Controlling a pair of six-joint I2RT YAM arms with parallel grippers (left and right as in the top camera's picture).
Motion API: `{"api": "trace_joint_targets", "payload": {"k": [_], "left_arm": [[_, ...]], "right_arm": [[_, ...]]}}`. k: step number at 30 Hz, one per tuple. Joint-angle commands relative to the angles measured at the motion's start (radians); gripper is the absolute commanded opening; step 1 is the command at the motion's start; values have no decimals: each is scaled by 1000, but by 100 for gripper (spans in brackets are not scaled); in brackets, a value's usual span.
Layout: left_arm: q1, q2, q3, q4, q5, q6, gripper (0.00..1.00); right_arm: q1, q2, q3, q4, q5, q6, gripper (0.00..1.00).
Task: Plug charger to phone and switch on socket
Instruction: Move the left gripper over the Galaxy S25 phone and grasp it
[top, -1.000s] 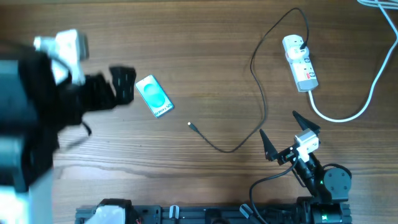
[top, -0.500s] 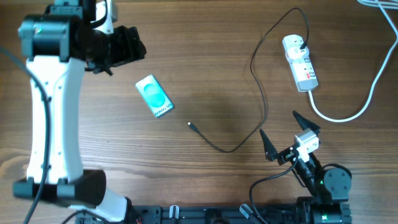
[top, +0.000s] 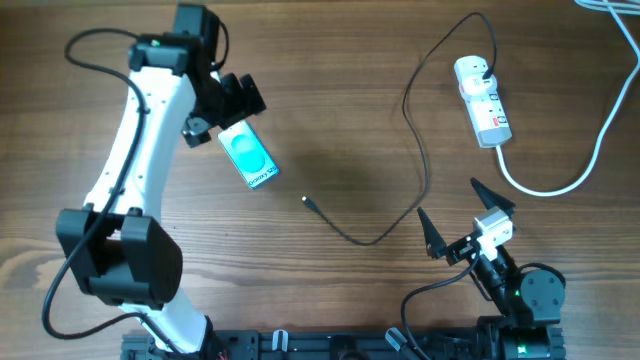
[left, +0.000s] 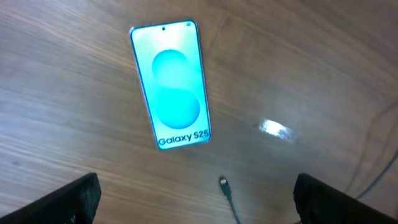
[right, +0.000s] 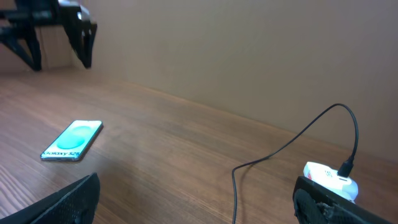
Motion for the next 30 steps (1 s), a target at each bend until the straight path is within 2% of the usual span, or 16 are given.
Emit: {"api": "trace_joint_targets", "payload": {"k": [1, 5, 8, 11, 20, 27, 30], "left_arm": [[-20, 6, -118, 117, -18, -65, 100], [-36, 6, -223, 235, -25, -65, 100], [-35, 6, -275, 285, -30, -65, 100], [-35, 6, -330, 341, -103, -74, 100], [-36, 36, -458, 497, -121, -89, 100], [-36, 99, -467, 538, -121, -95, 100], [-36, 109, -467, 539, -121, -95, 95]], "right_arm": [[-3, -5, -1, 3, 0, 11, 100], [-3, -5, -1, 3, 0, 11, 100], [-3, -5, -1, 3, 0, 11, 100], [-3, -5, -1, 3, 0, 11, 100], [-3, -5, -1, 3, 0, 11, 100], [-3, -5, -1, 3, 0, 11, 100], [-3, -5, -1, 3, 0, 11, 100]]}}
